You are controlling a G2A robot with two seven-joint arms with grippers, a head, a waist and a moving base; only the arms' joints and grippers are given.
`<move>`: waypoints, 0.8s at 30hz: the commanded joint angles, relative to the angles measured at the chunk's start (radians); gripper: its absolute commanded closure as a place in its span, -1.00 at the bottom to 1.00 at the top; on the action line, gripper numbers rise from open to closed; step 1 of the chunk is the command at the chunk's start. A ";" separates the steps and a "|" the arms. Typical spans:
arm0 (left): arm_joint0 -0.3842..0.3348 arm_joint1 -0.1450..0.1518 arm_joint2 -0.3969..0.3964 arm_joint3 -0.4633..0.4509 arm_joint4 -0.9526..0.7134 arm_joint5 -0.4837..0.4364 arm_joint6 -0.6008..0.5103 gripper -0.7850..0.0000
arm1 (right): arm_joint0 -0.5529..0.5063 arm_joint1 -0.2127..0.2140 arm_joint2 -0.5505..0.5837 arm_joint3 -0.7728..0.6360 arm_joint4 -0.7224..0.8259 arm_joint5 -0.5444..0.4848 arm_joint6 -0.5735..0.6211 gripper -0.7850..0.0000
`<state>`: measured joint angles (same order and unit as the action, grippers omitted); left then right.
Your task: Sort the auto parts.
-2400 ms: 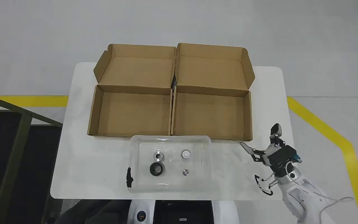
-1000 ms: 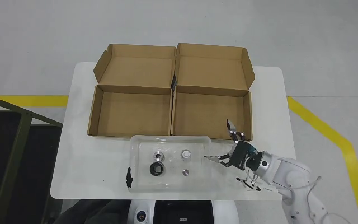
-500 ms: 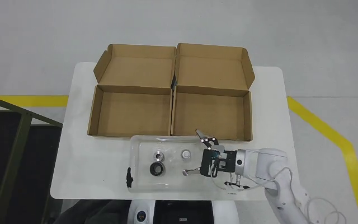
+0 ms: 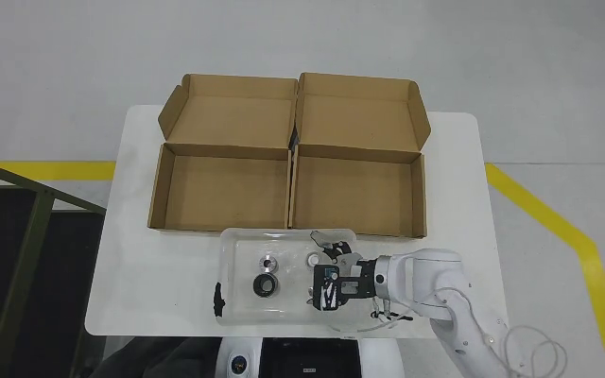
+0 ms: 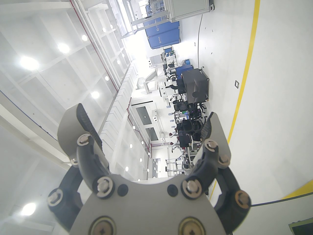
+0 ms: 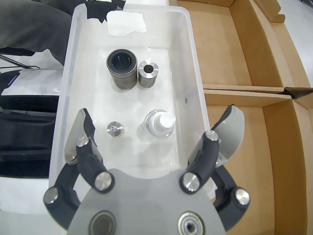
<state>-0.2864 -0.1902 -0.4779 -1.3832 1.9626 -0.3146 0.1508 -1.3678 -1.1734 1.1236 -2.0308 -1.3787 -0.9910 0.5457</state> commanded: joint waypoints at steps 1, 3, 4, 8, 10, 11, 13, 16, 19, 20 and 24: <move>0.000 0.000 0.000 0.000 0.000 0.000 0.000 -1.00 | 0.008 0.001 -0.014 0.004 0.008 0.001 0.018 -1.00; 0.000 0.000 0.000 0.000 0.000 0.000 0.000 -1.00 | 0.017 0.001 -0.027 0.012 0.013 0.007 0.036 -1.00; 0.000 0.000 0.000 0.000 0.000 0.000 0.000 -1.00 | 0.022 0.001 -0.032 0.017 0.016 0.010 0.042 -1.00; 0.000 0.000 0.000 0.000 0.000 0.000 0.000 -1.00 | 0.038 0.003 -0.048 0.043 0.033 0.021 0.056 -1.00; 0.000 0.000 0.000 0.000 0.000 0.000 0.000 -1.00 | 0.044 0.004 -0.054 0.055 0.042 0.025 0.061 -0.95; 0.000 0.000 0.000 0.000 0.000 0.000 0.000 -1.00 | 0.047 0.005 -0.055 0.059 0.046 0.028 0.063 -0.89; 0.000 0.000 0.000 0.000 0.000 0.000 0.000 -1.00 | 0.052 0.007 -0.056 0.069 0.054 0.032 0.068 -0.82; 0.000 0.000 0.000 0.000 0.000 0.000 0.000 -1.00 | 0.059 0.009 -0.059 0.083 0.068 0.037 0.072 -0.76; 0.000 0.000 0.000 0.000 0.000 0.000 0.000 -1.00 | 0.064 0.012 -0.060 0.095 0.080 0.042 0.077 -0.55; 0.000 0.000 0.000 0.000 0.000 0.000 0.000 -1.00 | 0.066 0.013 -0.061 0.098 0.084 0.044 0.077 -0.49; 0.000 0.000 0.000 0.000 0.000 0.000 0.000 -1.00 | 0.079 0.016 -0.061 0.109 0.088 0.064 0.090 -0.47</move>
<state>-0.2864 -0.1902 -0.4779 -1.3832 1.9626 -0.3146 0.1508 -1.2934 -1.1581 1.0629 -1.9241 -1.2893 -0.9342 0.6299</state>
